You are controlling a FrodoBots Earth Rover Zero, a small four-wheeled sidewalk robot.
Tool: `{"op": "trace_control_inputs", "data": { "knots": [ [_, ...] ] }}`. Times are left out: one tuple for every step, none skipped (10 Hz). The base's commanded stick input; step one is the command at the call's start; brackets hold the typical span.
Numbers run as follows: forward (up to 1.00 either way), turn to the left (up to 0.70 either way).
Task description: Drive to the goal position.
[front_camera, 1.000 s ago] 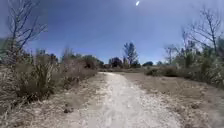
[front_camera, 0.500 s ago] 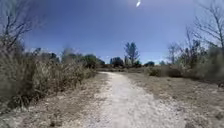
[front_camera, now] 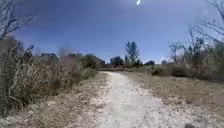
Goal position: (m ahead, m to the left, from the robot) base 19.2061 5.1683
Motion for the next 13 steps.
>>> {"op": "trace_control_inputs", "data": {
  "knots": [
    [0.70,0.00],
    [0.70,0.00],
    [0.70,0.00],
    [0.70,0.00],
    [0.70,0.00],
    [0.70,0.00],
    [0.70,0.00],
    [0.70,0.00],
    [0.70,0.00],
    [0.70,0.00],
    [0.70,0.00],
    [0.70,-0.10],
    [0.70,-0.33]
  ]
}}
